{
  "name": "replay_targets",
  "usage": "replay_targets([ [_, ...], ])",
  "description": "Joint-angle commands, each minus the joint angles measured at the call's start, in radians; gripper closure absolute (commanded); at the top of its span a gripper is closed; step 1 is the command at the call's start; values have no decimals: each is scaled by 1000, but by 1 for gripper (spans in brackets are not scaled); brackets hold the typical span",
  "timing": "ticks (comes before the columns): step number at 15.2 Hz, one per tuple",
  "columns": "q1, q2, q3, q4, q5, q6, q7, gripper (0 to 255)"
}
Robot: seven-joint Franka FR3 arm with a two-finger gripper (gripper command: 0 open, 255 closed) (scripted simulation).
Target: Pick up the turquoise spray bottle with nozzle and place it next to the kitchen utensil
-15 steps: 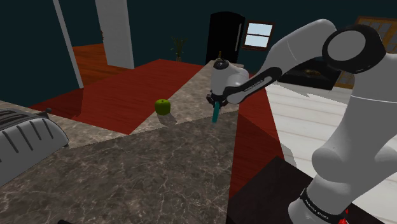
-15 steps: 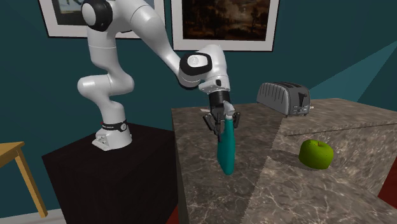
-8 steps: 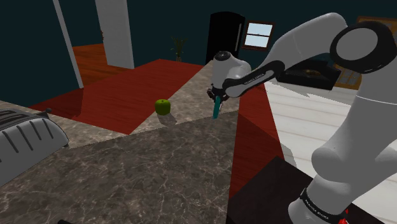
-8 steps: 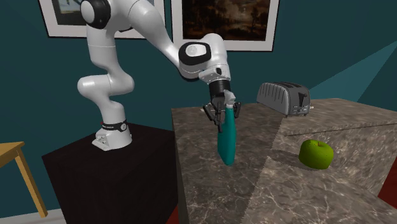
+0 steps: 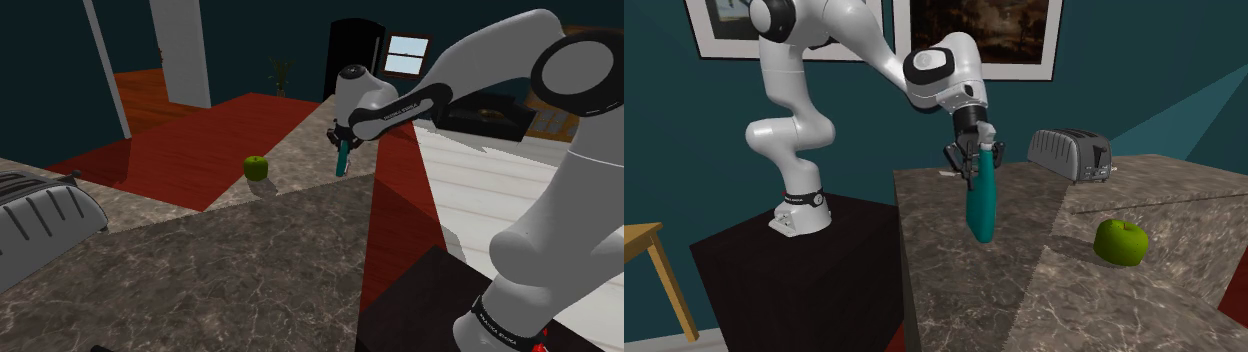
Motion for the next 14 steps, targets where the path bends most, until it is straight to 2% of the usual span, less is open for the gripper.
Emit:
replay_targets([
  [1, -3, -14, 3, 10, 22, -16, -22, 255],
  [14, -7, -79, 13, 105, 130, -138, -141, 255],
])
